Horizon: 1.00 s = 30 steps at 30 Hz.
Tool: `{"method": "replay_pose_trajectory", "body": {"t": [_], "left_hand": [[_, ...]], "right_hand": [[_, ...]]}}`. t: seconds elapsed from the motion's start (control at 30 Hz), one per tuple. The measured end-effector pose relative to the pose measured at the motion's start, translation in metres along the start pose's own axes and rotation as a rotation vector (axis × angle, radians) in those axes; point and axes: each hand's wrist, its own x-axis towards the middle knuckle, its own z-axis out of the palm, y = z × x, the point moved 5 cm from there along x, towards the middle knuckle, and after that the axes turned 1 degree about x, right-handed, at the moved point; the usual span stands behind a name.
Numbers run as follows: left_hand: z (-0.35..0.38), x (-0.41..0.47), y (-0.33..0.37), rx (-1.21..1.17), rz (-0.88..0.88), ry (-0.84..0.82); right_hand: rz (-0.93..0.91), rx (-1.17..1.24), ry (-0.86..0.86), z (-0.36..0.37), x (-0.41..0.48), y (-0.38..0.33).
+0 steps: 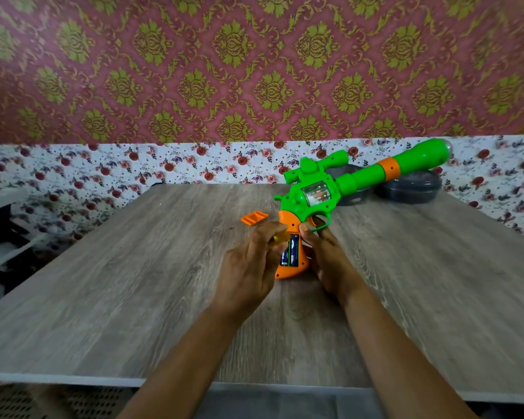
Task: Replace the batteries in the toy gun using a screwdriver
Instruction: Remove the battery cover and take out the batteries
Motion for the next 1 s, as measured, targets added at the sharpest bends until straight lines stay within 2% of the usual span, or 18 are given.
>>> {"method": "replay_pose_trajectory", "body": {"t": [0.3,0.63,0.83,1.0], "left_hand": [[-0.003,0.003,-0.004,0.007,-0.013,0.026],[0.001,0.000,-0.009,-0.114,-0.137,0.001],[-0.001,0.002,-0.027,-0.248,-0.368,0.171],[0.003,-0.003,-0.050,-0.569,-0.669,0.277]], "right_hand": [[0.016,-0.052,-0.009,0.003,-0.002,0.000],[0.034,0.005,0.005,0.001,-0.001,0.003],[0.065,0.001,0.079,-0.003,0.007,0.007],[0.096,0.024,0.158,-0.006,0.008,0.009]]}}
